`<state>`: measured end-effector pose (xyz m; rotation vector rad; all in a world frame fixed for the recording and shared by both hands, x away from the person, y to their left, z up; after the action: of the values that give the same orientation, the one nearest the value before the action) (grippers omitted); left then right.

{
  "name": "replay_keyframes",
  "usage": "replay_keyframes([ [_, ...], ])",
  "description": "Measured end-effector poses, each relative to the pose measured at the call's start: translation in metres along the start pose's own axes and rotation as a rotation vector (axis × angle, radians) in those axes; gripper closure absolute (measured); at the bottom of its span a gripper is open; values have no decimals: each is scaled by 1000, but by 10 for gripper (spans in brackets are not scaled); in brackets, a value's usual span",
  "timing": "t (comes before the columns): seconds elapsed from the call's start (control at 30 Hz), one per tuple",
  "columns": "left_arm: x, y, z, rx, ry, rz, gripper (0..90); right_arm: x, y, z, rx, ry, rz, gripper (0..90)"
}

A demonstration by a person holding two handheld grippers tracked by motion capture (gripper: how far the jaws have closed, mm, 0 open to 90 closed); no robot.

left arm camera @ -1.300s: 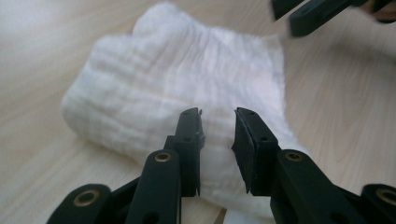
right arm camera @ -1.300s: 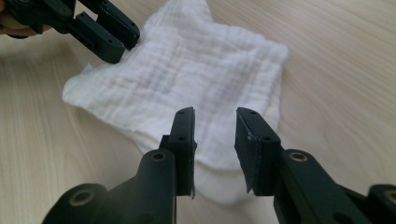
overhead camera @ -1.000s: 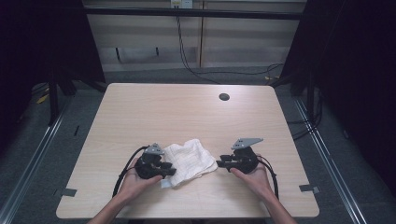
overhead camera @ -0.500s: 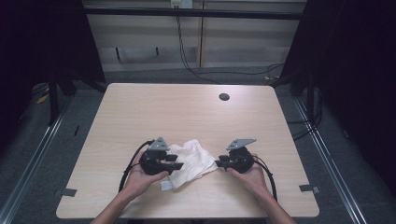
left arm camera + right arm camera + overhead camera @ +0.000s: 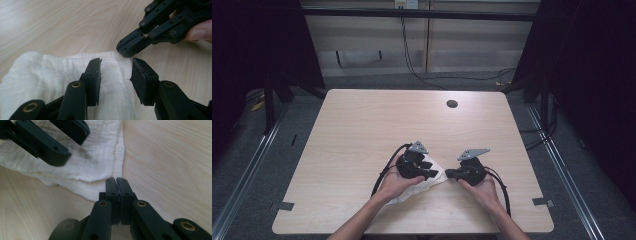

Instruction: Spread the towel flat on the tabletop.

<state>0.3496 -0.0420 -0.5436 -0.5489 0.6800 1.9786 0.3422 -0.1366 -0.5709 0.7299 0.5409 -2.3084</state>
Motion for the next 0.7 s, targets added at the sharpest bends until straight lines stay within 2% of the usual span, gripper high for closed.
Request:
replay_keyframes([
  [0.07,3,-2,-12,2,2,15,606,0,2,3,-5,4,-12,892],
  [0.13,4,-4,-16,8,2,22,605,0,3,4,-7,3,-17,892],
  [0.17,2,-4,-20,21,13,42,593,-1,6,6,-2,7,-27,892],
  [0.23,2,-4,-22,16,-2,31,567,-2,7,7,-6,11,-29,892],
  [0.27,2,-5,-22,13,-6,32,520,-1,7,9,-6,10,-44,892],
  [0.3,1,-4,-23,25,6,45,520,-1,7,9,-6,10,-44,892],
  [0.37,0,-3,-25,23,10,36,528,-1,8,9,-3,8,-51,892],
  [0.43,2,-2,-30,0,-4,18,542,0,9,8,-11,7,-59,893],
  [0.47,1,-3,-31,-19,12,22,571,1,10,9,-19,10,-73,893],
  [0.5,1,-3,-31,-19,12,22,572,1,10,9,-19,10,-73,893],
  [0.6,4,-2,-31,-59,33,-27,598,2,11,9,-17,7,-77,893],
  [0.67,5,-3,-30,-82,17,-55,655,2,11,10,-14,9,-72,892],
  [0.7,6,-3,-30,-79,11,-57,686,2,11,10,-19,8,-74,892],
])
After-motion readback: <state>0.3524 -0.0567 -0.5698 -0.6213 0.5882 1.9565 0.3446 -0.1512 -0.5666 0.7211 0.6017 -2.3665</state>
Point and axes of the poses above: each handheld gripper's, and its own axes: z roughly backward along the jaws, x roughly out of its underside, y roughly to its right, the point moved 10 cm from there along -z, roughly forward along the jaws, and after that the axes turned 6 degrees about -y, right-handed, at the moved point
